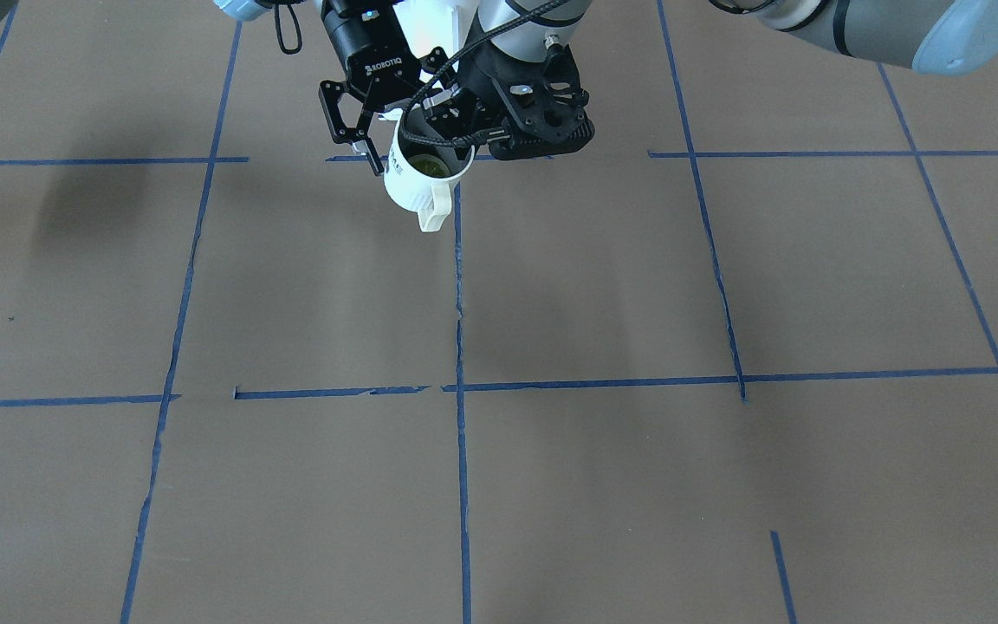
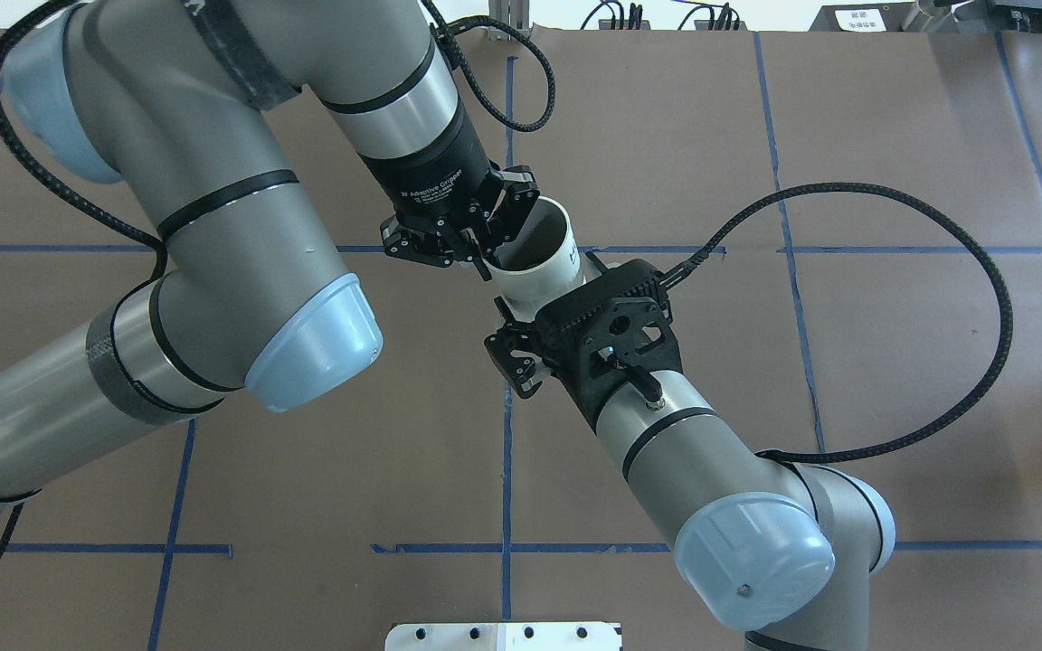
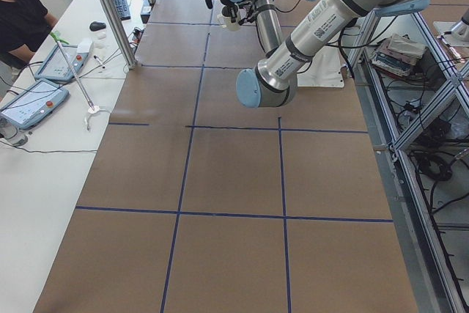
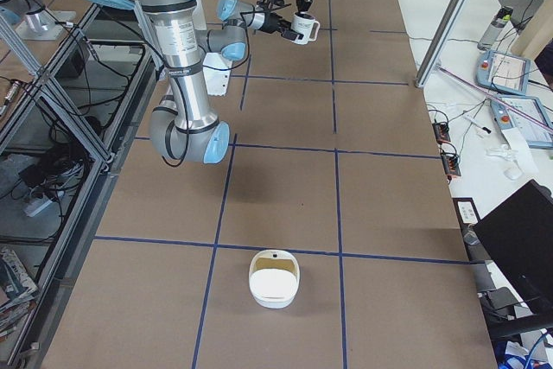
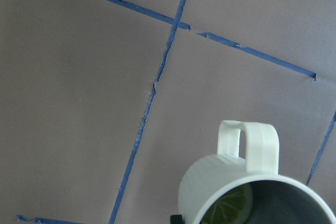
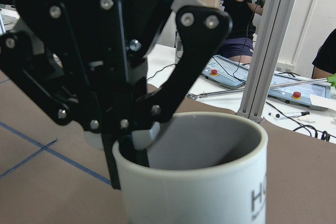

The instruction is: Left arm hands cup to right arm to dump lemon

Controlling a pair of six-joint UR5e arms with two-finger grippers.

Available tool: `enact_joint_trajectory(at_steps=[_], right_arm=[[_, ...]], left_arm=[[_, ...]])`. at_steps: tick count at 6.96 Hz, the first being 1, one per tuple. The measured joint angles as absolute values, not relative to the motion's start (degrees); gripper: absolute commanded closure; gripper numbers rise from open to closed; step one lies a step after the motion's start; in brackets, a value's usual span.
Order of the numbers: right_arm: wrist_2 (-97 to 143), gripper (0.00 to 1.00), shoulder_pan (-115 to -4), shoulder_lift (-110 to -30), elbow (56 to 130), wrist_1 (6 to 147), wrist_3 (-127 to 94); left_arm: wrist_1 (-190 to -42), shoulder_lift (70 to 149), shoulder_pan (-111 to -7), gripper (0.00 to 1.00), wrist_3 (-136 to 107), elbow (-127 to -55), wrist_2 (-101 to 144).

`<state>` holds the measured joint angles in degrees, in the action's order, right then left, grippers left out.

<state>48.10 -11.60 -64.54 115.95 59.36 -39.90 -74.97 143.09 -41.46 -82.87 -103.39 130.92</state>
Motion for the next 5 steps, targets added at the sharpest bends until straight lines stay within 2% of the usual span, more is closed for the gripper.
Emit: enact_joint_trajectory(at_steps=[3, 4, 5], right_arm=[[48.1, 0.0, -11.6, -64.6, 115.9, 59.3, -39.9], [48.1, 0.25, -11.6, -64.6, 115.9, 59.3, -39.9], [48.1, 0.55, -11.6, -64.7, 115.9, 59.3, -39.9]], left_arm=[[-75.0, 143.0, -41.2, 0.98, -82.9, -104.4, 131.4], [-74.9, 143.0, -41.2, 0.92, -82.9, -104.9, 132.2], [-74.9, 143.0, -41.1, 0.69, -82.9, -105.3, 132.7]])
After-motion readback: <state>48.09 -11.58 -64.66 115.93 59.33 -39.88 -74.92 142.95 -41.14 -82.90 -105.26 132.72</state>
